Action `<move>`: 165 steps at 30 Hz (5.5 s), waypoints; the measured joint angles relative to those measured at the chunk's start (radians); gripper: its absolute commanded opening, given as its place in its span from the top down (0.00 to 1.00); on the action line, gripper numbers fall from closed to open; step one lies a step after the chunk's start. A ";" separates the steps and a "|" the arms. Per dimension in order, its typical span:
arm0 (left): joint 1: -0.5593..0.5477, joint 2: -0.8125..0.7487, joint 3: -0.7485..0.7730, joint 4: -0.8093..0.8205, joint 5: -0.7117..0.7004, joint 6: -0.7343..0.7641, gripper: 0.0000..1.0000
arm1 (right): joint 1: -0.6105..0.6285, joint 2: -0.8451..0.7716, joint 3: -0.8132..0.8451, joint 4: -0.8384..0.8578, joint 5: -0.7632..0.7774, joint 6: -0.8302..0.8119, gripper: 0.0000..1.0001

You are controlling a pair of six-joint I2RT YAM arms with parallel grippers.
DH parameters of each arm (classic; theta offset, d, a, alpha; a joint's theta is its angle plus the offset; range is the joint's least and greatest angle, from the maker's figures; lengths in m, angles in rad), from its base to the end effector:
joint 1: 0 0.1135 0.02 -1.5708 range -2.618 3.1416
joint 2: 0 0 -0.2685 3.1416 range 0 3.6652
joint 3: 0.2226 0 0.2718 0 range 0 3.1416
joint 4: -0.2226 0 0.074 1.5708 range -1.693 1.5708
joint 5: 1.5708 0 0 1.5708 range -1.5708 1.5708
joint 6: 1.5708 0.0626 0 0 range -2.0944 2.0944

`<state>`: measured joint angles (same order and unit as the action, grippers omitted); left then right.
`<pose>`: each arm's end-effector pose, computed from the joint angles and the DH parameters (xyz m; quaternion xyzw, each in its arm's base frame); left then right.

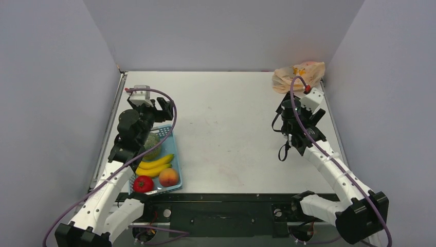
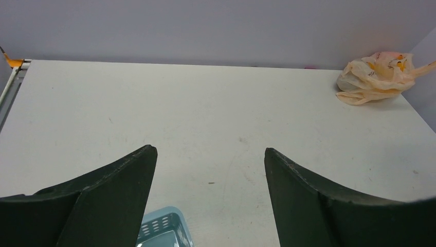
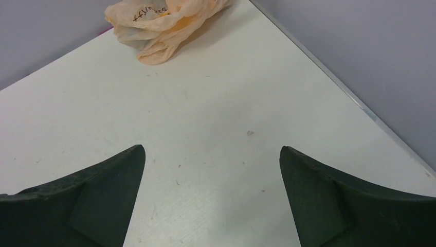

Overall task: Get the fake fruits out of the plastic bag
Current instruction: Move the plastic bag to the center of the board, then untie the plastic bag at the center of the board.

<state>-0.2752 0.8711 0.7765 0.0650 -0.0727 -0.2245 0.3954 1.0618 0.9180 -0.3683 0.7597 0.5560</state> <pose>0.2448 -0.0644 0.3496 -0.0071 0.7174 -0.1469 0.6809 0.2604 0.0620 0.3109 0.2509 0.7840 -0.0697 0.5635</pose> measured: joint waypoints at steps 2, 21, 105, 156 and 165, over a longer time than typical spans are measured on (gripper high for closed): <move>0.000 0.011 0.000 0.000 0.004 -0.001 0.25 | -0.036 0.056 0.017 0.026 -0.025 0.026 0.00; 0.007 0.053 0.000 0.010 0.070 -0.009 0.25 | -0.421 0.777 0.447 0.287 -0.284 0.266 0.00; -0.498 0.290 0.081 -0.069 0.158 0.150 0.26 | 0.124 -0.214 -0.198 -0.099 -0.435 0.058 1.00; -0.660 0.633 0.242 -0.168 0.156 -0.010 0.90 | 0.398 -0.113 -0.293 0.033 -0.519 0.217 0.89; -0.656 0.625 0.241 -0.168 0.163 0.004 0.50 | 0.398 -0.070 -0.348 0.205 -0.638 0.246 1.00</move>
<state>-0.9314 1.4960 1.0180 -0.1032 0.0898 -0.2207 0.7933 0.9920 0.5701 -0.1631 0.1219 0.8024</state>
